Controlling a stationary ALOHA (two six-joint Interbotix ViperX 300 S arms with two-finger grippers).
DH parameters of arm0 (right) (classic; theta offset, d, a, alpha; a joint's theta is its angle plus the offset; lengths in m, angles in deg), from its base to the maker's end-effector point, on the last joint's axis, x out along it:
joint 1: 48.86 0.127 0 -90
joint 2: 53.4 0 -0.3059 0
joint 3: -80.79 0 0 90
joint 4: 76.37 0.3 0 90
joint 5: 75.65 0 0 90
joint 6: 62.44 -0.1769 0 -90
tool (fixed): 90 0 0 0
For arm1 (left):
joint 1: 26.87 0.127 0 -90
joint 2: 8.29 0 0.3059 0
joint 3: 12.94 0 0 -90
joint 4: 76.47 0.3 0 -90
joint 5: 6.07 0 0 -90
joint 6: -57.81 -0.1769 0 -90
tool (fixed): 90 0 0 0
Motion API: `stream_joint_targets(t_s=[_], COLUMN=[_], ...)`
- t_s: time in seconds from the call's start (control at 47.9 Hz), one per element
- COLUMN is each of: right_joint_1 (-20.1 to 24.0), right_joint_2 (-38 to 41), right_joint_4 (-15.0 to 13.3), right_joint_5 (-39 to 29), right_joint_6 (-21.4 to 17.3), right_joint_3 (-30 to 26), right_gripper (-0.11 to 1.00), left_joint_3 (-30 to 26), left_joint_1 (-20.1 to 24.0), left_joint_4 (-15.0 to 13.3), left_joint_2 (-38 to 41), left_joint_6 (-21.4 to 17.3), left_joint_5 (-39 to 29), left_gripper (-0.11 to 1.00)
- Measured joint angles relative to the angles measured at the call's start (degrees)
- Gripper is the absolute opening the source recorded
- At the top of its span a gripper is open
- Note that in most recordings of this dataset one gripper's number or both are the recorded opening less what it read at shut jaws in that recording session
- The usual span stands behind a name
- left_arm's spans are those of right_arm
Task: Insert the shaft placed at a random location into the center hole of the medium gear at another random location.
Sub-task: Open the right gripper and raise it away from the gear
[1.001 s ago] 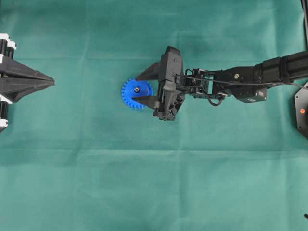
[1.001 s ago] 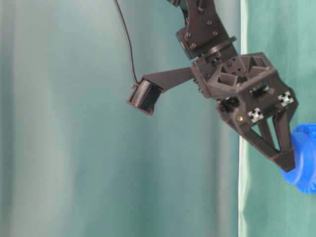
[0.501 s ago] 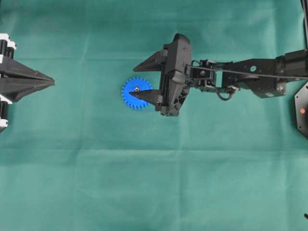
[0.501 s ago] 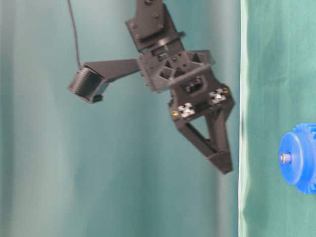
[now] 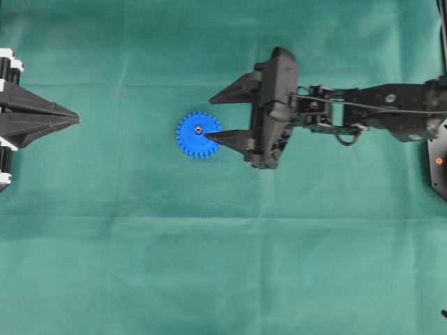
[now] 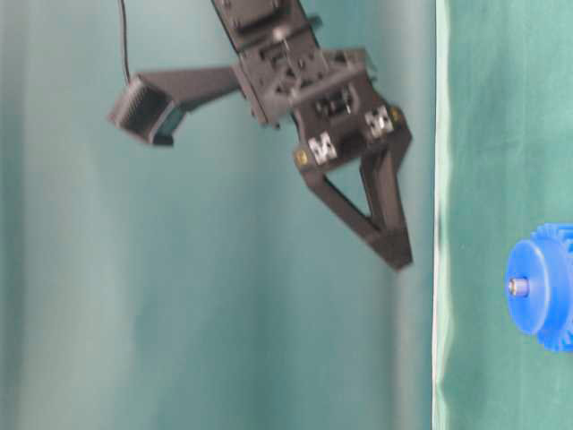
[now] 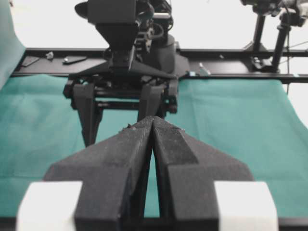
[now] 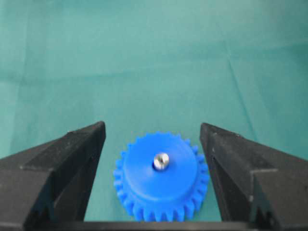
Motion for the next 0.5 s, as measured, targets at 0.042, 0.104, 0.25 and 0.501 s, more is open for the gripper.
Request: stream_joint_targets(t_s=[0.042,0.104,0.25,0.501], right_joint_1=[0.0,0.0,0.1,0.0], right_joint_2=[-1.1,-2.4,-5.3,-9.1], right_joint_4=[0.1,0.1,0.1,0.1], right_joint_5=[0.0,0.0,0.0,-0.9], right_joint_6=[0.0,0.0,0.0,0.0], right_joint_3=[1.1,2.5,5.9,10.5], right_gripper=[0.84,0.84,0.84,0.84], left_joint_3=[0.0,0.0,-0.1,0.0], left_joint_1=[0.0,0.0,0.0,0.0], left_joint_4=[0.0,0.1,0.1,0.1], left_joint_2=[-0.1,-0.1,-0.1,-0.1], left_joint_6=[-0.1,0.0,-0.1,0.0], left_joint_5=[0.0,0.0,0.0,0.0], left_gripper=[0.0,0.0,0.0,0.0])
